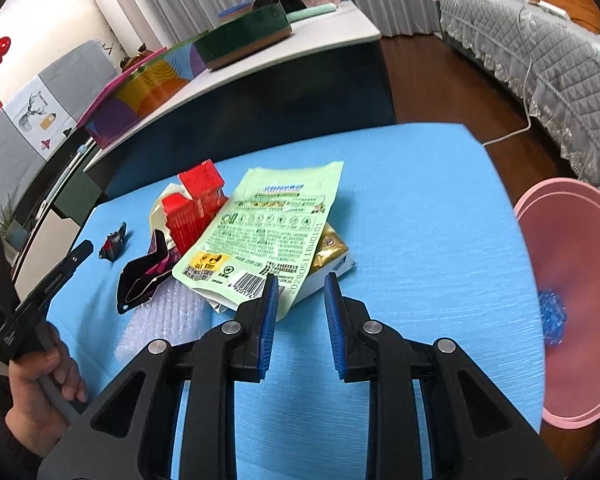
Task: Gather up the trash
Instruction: 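Grasp the green snack packet with the right gripper while the left grasps the black-red wrapper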
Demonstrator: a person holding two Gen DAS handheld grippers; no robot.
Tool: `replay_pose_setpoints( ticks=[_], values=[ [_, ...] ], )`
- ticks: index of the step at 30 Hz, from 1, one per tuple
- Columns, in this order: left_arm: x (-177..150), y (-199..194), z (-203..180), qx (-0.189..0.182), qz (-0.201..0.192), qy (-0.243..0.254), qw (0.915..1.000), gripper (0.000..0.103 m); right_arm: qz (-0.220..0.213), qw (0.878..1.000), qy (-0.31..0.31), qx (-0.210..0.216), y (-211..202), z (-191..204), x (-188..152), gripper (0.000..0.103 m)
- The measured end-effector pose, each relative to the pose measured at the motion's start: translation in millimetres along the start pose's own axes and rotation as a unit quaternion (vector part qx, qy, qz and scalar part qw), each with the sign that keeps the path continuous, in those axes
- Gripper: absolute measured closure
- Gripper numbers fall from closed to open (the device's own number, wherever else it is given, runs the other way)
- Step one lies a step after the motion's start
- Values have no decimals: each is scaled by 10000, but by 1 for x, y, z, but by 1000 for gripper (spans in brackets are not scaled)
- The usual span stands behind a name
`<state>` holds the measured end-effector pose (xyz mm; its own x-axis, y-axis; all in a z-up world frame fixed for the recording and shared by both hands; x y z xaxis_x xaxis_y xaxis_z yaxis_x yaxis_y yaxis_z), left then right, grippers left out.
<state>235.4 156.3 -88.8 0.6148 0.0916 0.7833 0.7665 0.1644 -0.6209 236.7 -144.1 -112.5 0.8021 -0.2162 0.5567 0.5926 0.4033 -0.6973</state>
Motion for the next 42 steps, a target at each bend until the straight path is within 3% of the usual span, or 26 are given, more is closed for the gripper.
replay_pose_setpoints(
  ticks=[9, 17, 22, 25, 42],
  values=[
    [-9, 29, 20, 29, 440, -400, 9982, 67, 120, 9998, -66, 167, 4, 7, -3, 80],
    [-11, 40, 16, 6, 729, -405, 9965, 68, 117, 9996, -171, 192, 3, 8, -3, 95],
    [-15, 43, 19, -41, 863, -511, 9949, 89, 64, 9995, -239, 178, 0, 9, -3, 98],
    [-15, 42, 18, -48, 859, -504, 9950, 95, -69, 9994, -292, 150, -6, 10, 0, 100],
    [0, 8, -6, -203, 305, -280, 9989, 95, -634, 9965, -526, 130, -39, 14, 17, 102]
  ],
)
Point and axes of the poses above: each gripper's, at about its wrist camera, not at the fingertips, and y roughly the way its jaws point, z to its left, x to its top, the point moved 9 cm from there along y, roughly the way its jaws point, and after that the axes turned 7 degrees about y, right-handed, at the moved point
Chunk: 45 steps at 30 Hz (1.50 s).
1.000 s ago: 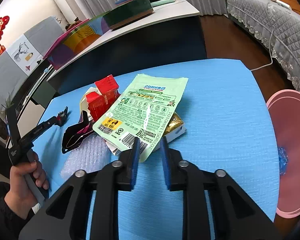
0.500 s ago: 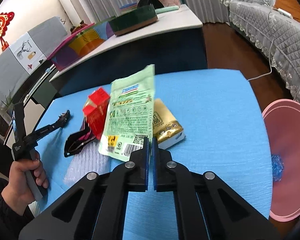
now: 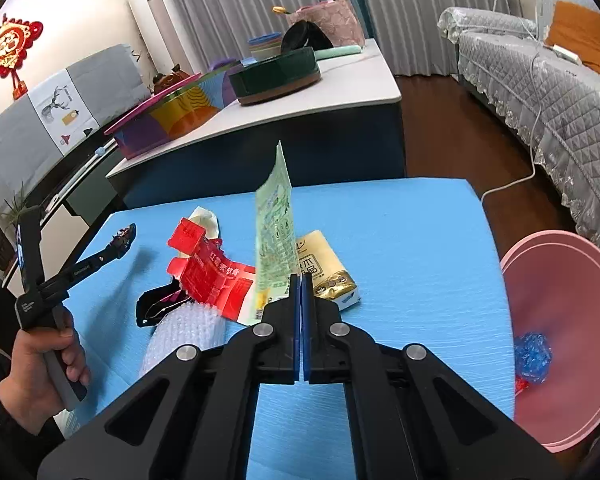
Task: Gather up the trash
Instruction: 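Grasp the green snack packet with the right gripper while the left grasps the black-red wrapper, then lift and carry the green packet and black-red wrapper over the pink bucket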
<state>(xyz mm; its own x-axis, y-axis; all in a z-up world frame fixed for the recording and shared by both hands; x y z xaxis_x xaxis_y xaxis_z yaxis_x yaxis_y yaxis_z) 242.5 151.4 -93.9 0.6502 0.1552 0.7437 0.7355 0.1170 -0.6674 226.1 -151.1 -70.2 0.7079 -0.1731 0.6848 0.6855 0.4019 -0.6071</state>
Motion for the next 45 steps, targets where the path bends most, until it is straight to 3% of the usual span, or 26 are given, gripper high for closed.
replay_pose_setpoints(
  ticks=[19, 28, 45],
  values=[
    [6, -59, -47, -398, -525, 488, 9966, 95, -642, 9974, -181, -275, -68, -3, 9, 103],
    [5, -81, -73, -635, -711, 810, 9921, 95, -892, 9940, -195, -598, -95, -18, 12, 103],
    [-4, -101, -140, -1128, -785, 1263, 9824, 95, -1408, 9850, -80, -995, -139, -51, 31, 103]
  ],
)
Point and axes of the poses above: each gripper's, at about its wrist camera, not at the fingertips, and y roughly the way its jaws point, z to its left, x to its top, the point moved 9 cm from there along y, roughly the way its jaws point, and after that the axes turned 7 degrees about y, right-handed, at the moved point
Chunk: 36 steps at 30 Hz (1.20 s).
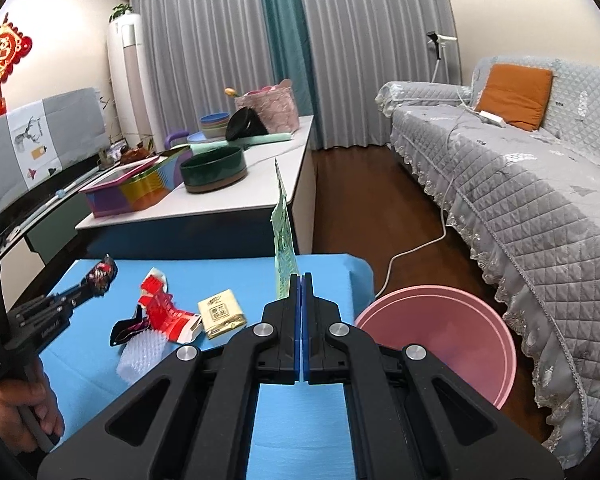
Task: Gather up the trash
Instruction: 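Lift and carry the green packet and black-red wrapper over the pink bucket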
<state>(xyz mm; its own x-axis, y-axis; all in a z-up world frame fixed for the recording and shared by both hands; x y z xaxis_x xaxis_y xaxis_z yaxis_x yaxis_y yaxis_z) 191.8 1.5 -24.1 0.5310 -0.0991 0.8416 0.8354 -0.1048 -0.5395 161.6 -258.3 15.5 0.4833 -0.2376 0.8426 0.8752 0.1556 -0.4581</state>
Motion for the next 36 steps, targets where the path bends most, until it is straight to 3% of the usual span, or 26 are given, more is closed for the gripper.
replay_pose_setpoints(
  ticks=[36],
  values=[
    [56, 19, -133, -812, -167, 484, 9954, 95, -481, 9955, 253, -781, -24, -82, 53, 103]
  ],
)
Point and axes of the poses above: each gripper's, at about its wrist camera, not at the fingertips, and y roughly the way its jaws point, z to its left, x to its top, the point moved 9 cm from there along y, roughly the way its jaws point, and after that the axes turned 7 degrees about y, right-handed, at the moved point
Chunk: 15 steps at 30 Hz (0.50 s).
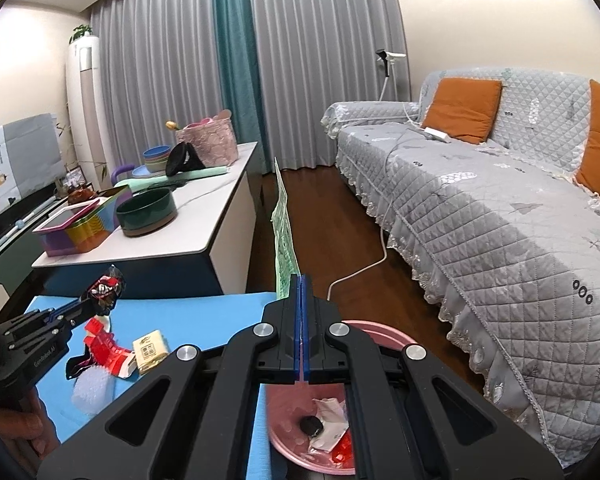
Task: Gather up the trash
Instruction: 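Lift and carry the green packet and black-red wrapper over the pink bucket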
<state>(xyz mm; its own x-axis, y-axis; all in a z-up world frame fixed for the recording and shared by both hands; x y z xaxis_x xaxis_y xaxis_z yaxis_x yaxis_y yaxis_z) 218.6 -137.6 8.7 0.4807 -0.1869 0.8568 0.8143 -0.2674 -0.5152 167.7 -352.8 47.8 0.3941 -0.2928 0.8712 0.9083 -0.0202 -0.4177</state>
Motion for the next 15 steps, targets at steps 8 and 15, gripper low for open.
replay_pose_setpoints(
  ticks=[8, 15],
  values=[
    [4, 11, -29, -166, 25, 128, 9998, 95, -59, 9999, 49, -150, 1, -20, 12, 103],
    [5, 23, -51, -297, 77, 228, 9993, 95, -44, 9996, 128, -264, 4, -36, 18, 103]
  ],
)
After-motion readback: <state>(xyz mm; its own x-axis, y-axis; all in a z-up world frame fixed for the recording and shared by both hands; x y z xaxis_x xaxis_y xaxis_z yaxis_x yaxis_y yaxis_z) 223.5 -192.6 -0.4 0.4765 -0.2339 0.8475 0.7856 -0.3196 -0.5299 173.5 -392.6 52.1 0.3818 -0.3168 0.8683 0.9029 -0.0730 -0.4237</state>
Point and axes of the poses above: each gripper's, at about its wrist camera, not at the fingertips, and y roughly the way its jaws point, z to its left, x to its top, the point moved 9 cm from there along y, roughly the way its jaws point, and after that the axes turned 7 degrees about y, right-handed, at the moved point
